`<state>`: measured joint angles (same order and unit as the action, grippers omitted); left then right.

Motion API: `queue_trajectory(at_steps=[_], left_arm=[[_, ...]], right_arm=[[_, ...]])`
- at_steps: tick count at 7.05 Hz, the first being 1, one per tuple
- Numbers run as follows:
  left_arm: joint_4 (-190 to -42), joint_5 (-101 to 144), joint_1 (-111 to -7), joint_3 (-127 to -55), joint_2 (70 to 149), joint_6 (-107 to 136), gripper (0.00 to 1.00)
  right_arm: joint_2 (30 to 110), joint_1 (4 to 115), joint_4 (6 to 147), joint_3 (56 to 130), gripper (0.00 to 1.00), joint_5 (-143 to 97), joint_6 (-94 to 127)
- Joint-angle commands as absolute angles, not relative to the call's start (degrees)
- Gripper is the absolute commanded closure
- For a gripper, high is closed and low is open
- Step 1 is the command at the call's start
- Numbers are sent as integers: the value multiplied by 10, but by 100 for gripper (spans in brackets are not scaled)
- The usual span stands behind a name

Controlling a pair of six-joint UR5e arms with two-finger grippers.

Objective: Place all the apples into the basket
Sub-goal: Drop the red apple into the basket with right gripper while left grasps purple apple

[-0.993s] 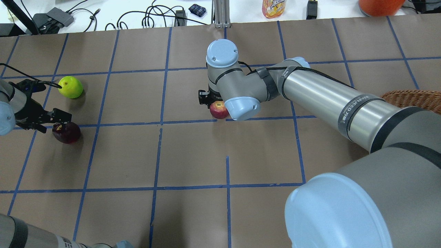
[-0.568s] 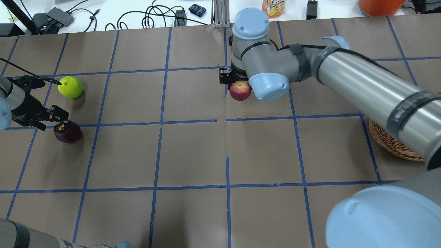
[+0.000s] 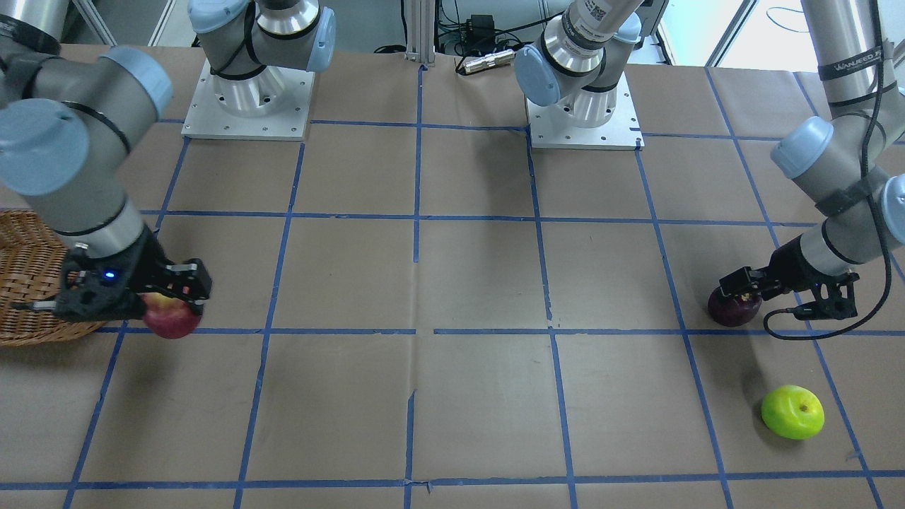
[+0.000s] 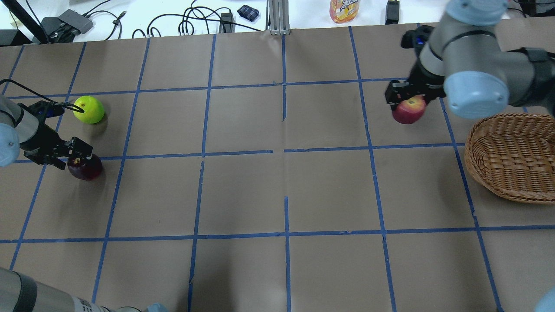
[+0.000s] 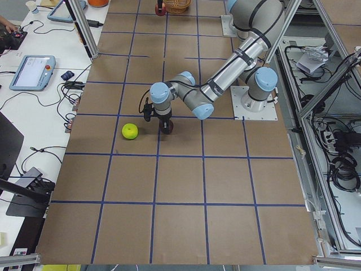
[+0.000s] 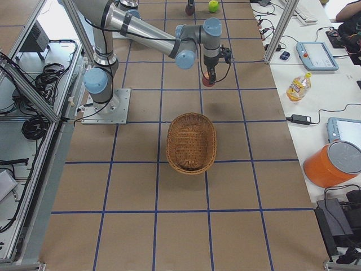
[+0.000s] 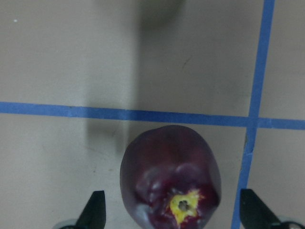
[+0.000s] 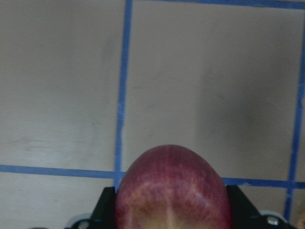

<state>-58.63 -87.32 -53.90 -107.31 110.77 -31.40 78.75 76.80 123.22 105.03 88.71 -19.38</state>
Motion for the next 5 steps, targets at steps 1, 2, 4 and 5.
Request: queue_trajectory(at_steps=[1,2,4,5], left_arm=[[-559,-874,-540,-1071,1128,-317,0],[-559,-873,-541,-1073,1129,-316,6],[-589,-875,-556,-1069,1101,-311,84],[-630,-874,-579,-1060,1076,-289,95]], right_arm=[[806,598,1280,1105,72,873,-418],[802,532,1282,1105,72,831,-497],[760,430,1290,1097,69,783,-649],[719,396,1316,1087,69,782,-682]])
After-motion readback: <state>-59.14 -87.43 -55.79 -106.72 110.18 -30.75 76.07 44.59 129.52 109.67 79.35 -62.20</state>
